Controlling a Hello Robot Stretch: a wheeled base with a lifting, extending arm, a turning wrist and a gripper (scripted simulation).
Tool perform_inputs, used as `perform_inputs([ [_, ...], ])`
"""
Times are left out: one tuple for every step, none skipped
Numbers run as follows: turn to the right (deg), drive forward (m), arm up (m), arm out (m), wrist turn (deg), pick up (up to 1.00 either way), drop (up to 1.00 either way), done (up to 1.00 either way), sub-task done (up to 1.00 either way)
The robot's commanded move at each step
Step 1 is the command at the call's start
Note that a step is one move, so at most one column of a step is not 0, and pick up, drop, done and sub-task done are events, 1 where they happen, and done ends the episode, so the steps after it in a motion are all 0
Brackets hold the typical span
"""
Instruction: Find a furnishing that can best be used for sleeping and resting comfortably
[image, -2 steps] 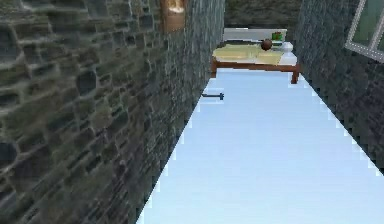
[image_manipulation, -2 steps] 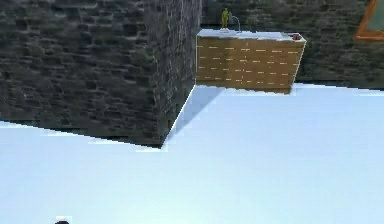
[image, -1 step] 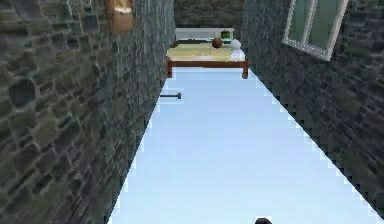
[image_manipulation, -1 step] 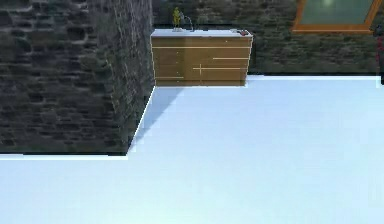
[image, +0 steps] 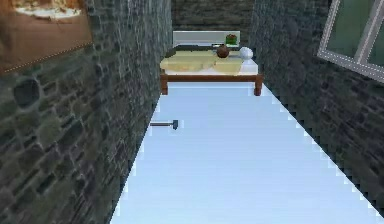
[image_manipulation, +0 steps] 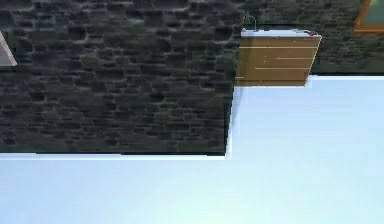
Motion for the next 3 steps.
perform_inputs([
  [-3.0,0.0,0.0,0.0,0.0,0.0,0.0,0.0,0.0],
  [0.0,0.2,0.0,0.0,0.0,0.0,0.0,0.0,0.0],
  [24.0,0.0,0.0,0.0,0.0,0.0,0.0,0.0,0.0],
])
